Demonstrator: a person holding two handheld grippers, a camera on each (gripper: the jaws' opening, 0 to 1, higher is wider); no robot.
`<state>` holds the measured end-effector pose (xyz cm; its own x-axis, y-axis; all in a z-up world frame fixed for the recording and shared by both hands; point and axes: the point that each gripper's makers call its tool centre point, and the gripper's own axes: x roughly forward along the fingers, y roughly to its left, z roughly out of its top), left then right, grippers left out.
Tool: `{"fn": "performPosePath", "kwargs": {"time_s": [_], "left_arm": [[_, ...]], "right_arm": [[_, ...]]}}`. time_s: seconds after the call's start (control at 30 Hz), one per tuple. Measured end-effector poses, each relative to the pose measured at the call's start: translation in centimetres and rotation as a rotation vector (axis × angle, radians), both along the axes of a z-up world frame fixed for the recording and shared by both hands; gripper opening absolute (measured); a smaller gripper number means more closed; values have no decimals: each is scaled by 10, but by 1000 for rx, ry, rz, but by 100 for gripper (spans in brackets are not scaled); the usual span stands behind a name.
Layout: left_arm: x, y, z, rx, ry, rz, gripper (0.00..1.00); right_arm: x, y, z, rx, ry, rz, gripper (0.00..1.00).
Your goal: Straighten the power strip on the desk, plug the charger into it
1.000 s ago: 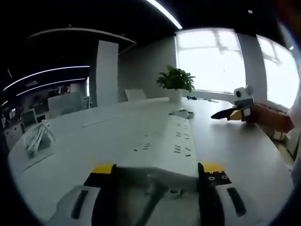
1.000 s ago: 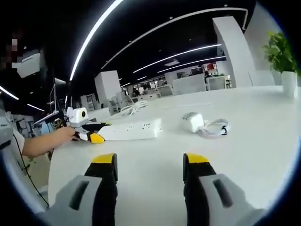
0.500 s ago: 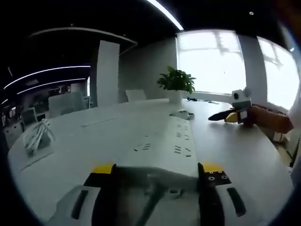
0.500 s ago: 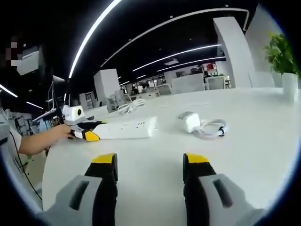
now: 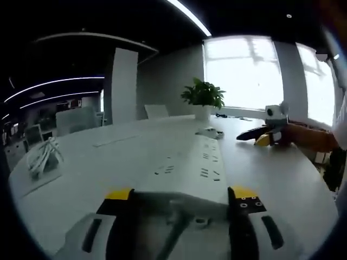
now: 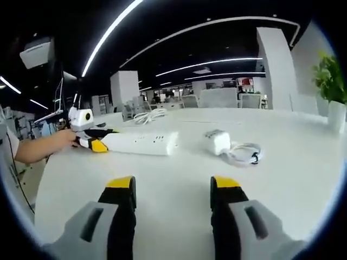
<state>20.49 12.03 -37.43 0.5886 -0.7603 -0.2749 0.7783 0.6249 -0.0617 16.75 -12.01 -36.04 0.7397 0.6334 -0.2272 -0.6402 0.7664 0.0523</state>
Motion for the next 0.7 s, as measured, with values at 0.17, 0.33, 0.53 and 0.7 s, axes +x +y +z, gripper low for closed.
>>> {"fn": "performPosePath", "kwargs": {"time_s": [0.17,0.33,0.53,0.7], "left_arm": [[0,0,0,-1,-1,0,70],[0,0,0,-3,-2,0,70],[1,0,0,-3,-2,0,70],[1,0,0,-5,-3,-1,70]], "right_arm": [[3,1,0,-5,-5,7,53],[5,4,-1,-24,-14,24,53],[11,9,-6,-91,-44,42,53],[14,10,-7,-90,-44,42,53]]}}
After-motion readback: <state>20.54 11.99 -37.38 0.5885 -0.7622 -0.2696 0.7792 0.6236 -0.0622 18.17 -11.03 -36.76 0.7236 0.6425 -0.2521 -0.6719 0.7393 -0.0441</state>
